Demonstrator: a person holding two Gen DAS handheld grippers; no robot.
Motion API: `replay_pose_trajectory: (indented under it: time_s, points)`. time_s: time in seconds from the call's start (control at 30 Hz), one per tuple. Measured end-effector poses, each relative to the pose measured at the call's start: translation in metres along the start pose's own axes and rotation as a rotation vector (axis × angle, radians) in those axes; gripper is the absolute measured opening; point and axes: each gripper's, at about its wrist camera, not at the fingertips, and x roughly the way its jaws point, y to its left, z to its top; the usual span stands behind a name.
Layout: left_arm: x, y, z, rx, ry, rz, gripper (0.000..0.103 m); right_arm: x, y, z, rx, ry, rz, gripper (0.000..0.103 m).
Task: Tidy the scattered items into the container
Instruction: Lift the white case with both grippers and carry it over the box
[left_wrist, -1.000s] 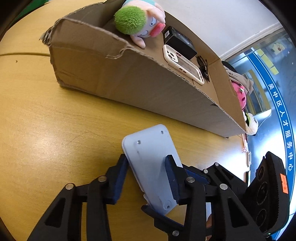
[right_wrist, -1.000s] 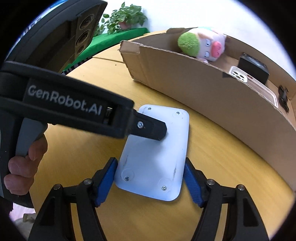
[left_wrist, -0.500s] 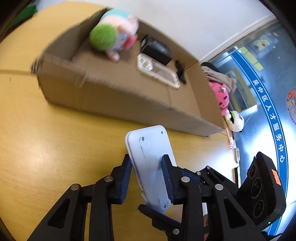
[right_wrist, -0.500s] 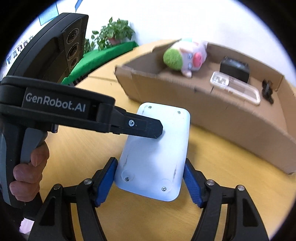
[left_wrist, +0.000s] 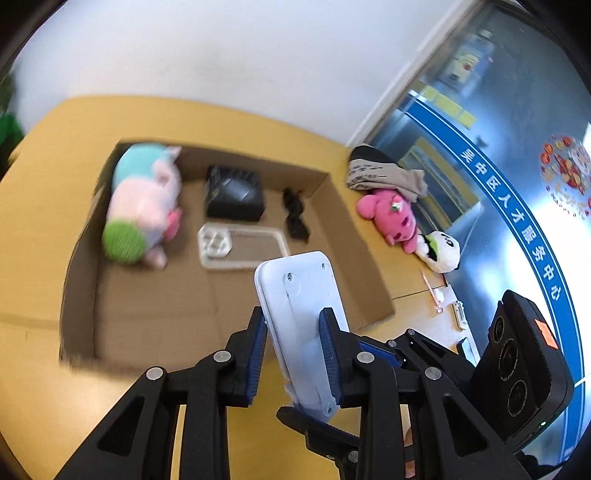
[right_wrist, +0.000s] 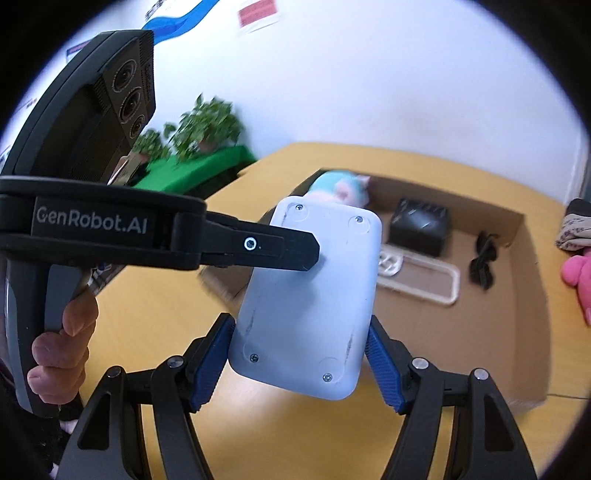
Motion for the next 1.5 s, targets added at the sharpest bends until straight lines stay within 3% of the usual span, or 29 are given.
replay_pose_trajectory:
  time_s: [0.3, 0.63, 1.07, 1.5]
  points:
    - [0.042, -0.06, 0.059, 0.118, 0.039, -0.056, 0.029, -0.027, -0.072, 0.035, 0.103, -0.016, -0.078, 0.069]
    - [0.077, -0.095, 0.096, 0.162, 0.076, -0.081, 0.026, -0.031, -0.12, 0.056, 0.169, 0.026, -0.12, 0.069]
    - [0.132, -0.067, 0.101, 0.091, 0.155, -0.113, 0.025, 0.016, -0.16, 0.045, 0.22, 0.11, -0.101, 0.069]
    - [0.222, -0.04, 0.095, 0.018, 0.276, -0.149, 0.025, 0.073, -0.215, 0.016, 0.303, 0.247, -0.105, 0.069]
